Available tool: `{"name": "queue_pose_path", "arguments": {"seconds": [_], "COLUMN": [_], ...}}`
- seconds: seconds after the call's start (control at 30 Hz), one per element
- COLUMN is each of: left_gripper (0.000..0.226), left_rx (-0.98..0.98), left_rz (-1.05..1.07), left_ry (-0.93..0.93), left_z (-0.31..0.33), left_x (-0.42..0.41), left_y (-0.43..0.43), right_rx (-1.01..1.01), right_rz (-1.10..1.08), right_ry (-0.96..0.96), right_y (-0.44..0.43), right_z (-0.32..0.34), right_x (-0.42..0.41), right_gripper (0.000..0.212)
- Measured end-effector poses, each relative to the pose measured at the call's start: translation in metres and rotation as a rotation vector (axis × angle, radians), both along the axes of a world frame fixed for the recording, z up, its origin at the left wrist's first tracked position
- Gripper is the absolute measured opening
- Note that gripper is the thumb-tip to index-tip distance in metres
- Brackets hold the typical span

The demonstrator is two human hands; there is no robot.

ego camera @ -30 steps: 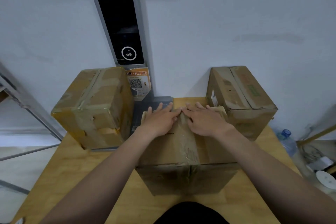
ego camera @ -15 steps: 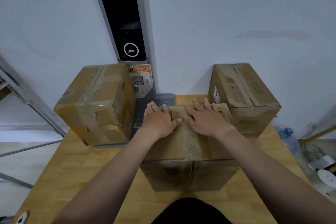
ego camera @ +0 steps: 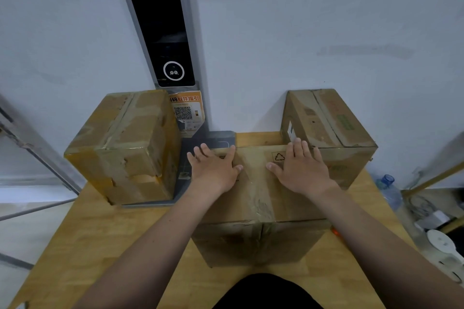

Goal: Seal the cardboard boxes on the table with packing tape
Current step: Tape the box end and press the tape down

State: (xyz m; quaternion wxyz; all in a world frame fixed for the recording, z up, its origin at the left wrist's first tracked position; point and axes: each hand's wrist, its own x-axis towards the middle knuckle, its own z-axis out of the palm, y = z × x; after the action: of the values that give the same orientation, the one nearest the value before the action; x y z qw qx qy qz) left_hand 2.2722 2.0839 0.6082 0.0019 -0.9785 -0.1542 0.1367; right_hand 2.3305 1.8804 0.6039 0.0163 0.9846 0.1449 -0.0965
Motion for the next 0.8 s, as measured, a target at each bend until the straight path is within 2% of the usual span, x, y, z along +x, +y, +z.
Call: {"name": "queue_pose_path", "arguments": {"seconds": [0.17, 0.33, 0.43, 0.5, 0.6, 0.8], "left_gripper": [0.070, 0.068, 0.063, 0.059, 0.053, 0.045], "left_rx": [0.033, 0.034, -0.111, -0.222, -0.284, -0.302], "left_rz": [-0.021, -0.208, -0.362, -0.401, -0.378, -0.199], "left_ry": [0.015, -0.018, -0.028, -0.047, -0.071, -0.174], "left_z": [0.006, 0.018, 0.022, 0.021, 0.020, 0.009], "left_x": [-0.001, 0.006, 0.012, 0.014, 0.016, 0.010], "left_y": [0.000, 0.009, 0.013, 0.013, 0.017, 0.031], "right_rx": [-0.007, -0.050, 0.104, 0.261, 0.232, 0.258], "right_rz": [-0.077, -0.023, 0.188, 0.386, 0.452, 0.359], "right_ry": [0.018, -0.105, -0.182, -0.062, 0.116, 0.072], "right_y": [0.002, -0.004, 0.009, 0.025, 0.042, 0.006], "right_z": [0.011, 0.026, 0.021, 0.019, 0.012, -0.001], "right_x": [-0.007, -0.001, 0.004, 0.006, 0.009, 0.017], "right_gripper": [0.095, 0.059, 0.061, 0.059, 0.059, 0.053]}}
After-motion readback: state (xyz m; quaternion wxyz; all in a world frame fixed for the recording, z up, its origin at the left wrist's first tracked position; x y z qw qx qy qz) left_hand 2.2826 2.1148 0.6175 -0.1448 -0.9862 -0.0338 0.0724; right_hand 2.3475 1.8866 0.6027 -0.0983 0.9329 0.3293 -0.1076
